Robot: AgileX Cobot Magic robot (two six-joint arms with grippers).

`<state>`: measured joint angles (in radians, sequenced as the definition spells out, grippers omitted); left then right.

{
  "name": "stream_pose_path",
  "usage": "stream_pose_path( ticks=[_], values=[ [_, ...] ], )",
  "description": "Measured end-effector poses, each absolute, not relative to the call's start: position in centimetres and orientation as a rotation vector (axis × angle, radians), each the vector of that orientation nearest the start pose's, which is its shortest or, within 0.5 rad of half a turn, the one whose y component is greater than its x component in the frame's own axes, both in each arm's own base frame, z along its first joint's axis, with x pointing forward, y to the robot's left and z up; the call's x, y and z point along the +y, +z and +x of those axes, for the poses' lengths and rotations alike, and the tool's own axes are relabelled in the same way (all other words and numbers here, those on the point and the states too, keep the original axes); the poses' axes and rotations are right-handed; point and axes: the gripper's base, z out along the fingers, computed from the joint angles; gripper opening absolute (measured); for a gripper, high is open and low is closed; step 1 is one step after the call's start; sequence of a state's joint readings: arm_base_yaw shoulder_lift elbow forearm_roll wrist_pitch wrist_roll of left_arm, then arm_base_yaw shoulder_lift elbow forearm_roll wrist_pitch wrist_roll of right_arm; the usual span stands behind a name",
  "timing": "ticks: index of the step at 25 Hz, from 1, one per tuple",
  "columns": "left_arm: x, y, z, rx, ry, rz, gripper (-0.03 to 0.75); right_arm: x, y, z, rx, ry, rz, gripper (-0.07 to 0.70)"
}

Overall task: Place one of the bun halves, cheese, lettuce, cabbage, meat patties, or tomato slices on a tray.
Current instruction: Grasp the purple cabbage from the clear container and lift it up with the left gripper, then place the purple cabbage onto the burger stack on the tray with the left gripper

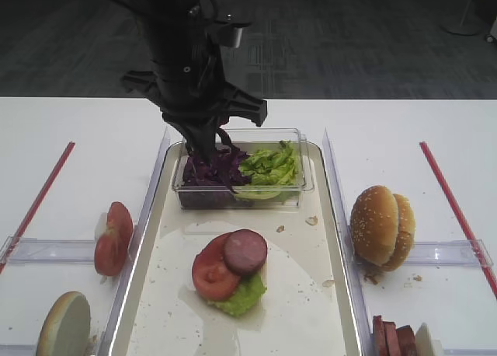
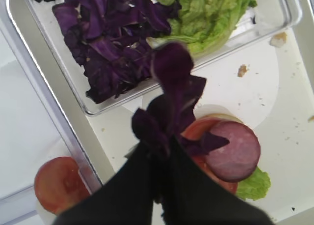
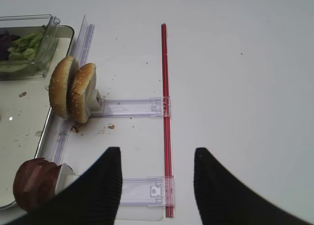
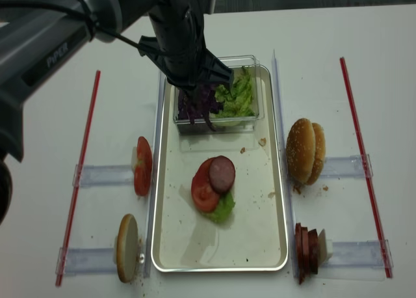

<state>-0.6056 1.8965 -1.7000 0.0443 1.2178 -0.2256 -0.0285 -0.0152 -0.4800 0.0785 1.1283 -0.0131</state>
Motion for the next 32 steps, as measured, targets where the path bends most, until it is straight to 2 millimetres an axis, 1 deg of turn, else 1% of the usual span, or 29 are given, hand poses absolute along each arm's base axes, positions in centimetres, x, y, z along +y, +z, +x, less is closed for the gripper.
stream_pose_path(
  ticks=[6,15,26,28,32],
  values=[
    [-23.6,28.5,32.2,2.841,-0.094,0.615,-0.006,0.7,26.6,-0.8,2.115,0.070,0.010,0.375],
    [-23.7,28.5,32.1,2.837,-0.092,0.646,-0.006,0.7,26.6,-0.8,2.115,0.070,0.010,0.375],
    [-24.4,28.6,31.6,2.839,-0.175,0.718,-0.007,0.7,26.6,-0.8,2.115,0.070,0.010,0.375],
    [-24.5,28.1,31.3,2.851,-0.168,0.736,-0.007,0.7,26.6,-0.8,2.115,0.070,0.010,0.375],
    [-24.7,26.2,30.0,2.909,-0.121,0.790,-0.007,0.7,26.6,-0.8,2.115,0.070,0.010,0.375]
  ],
)
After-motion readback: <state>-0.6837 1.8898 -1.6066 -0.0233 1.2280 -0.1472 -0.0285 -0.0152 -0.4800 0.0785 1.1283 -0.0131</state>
